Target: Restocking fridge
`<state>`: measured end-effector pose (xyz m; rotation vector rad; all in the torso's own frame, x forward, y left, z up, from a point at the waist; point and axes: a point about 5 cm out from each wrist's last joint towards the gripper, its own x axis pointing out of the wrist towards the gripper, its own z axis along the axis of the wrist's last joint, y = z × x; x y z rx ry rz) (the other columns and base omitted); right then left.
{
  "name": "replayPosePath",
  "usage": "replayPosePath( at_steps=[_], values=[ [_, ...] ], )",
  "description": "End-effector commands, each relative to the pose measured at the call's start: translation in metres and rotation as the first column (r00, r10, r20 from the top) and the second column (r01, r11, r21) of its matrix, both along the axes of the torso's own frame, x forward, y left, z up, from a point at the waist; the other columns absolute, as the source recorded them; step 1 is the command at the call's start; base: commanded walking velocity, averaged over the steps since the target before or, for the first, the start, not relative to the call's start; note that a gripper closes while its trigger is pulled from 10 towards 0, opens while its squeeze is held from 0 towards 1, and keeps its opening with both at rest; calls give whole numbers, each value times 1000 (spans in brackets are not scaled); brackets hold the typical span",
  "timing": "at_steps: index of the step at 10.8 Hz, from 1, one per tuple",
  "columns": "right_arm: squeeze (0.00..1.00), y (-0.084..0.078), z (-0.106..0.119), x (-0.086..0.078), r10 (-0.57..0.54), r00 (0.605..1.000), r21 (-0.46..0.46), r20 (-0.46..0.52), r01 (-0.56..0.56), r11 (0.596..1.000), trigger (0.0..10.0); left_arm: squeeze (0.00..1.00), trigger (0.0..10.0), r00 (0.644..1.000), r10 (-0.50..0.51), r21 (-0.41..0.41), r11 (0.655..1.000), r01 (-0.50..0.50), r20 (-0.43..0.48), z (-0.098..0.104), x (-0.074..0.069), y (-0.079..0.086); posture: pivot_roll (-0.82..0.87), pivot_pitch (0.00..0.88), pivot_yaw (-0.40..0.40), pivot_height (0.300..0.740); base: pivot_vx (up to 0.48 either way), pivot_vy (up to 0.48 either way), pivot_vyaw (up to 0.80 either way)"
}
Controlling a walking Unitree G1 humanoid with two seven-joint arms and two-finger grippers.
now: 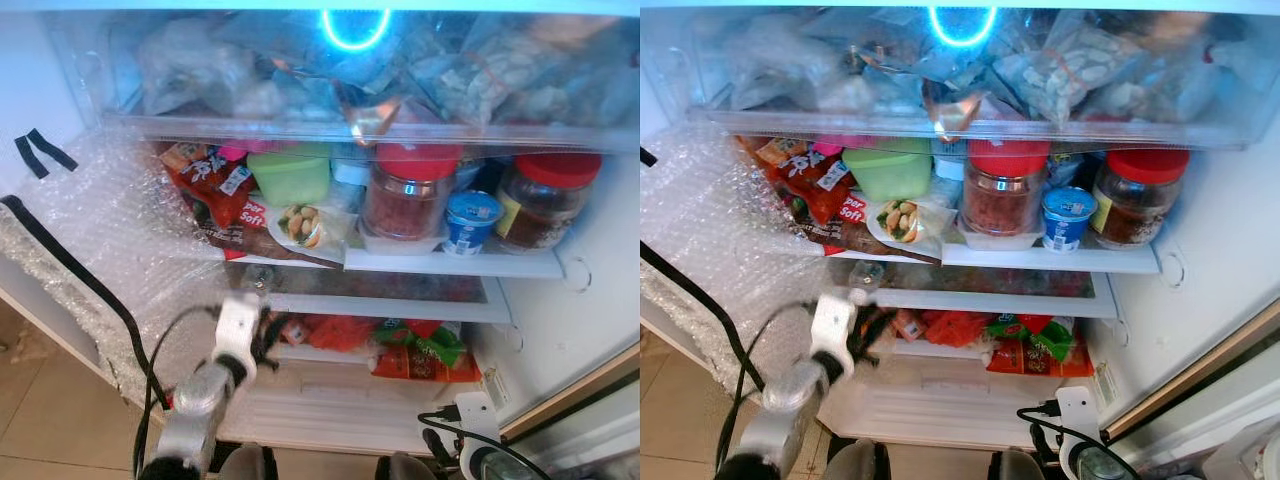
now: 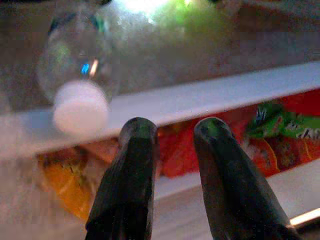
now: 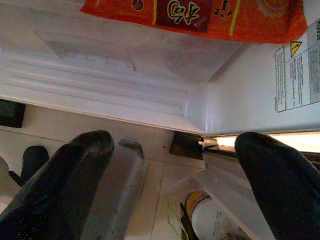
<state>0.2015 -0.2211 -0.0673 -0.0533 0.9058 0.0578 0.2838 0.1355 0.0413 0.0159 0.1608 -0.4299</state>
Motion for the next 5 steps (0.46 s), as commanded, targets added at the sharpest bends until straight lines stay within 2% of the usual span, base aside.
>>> replayPosePath(
  at_steps=[1,3,5],
  values=[
    [0,-1,-1,-2,-10,1000,1,-7,10,1000,10000,0,10000,1000,-18,24,1000,18,-19,-3,-6,2,-8,54,2,655,0,0,0],
    [0,-1,-1,-2,-12,1000,2,-7,12,1000,10000,0,10000,1000,10,44,999,-10,0,-3,-14,5,-8,52,4,655,0,0,0],
    [0,-1,-1,-2,-8,1000,2,-7,8,1000,10000,0,10000,998,36,20,999,-37,48,5,-15,6,-3,50,-1,655,0,0,0]
  ],
)
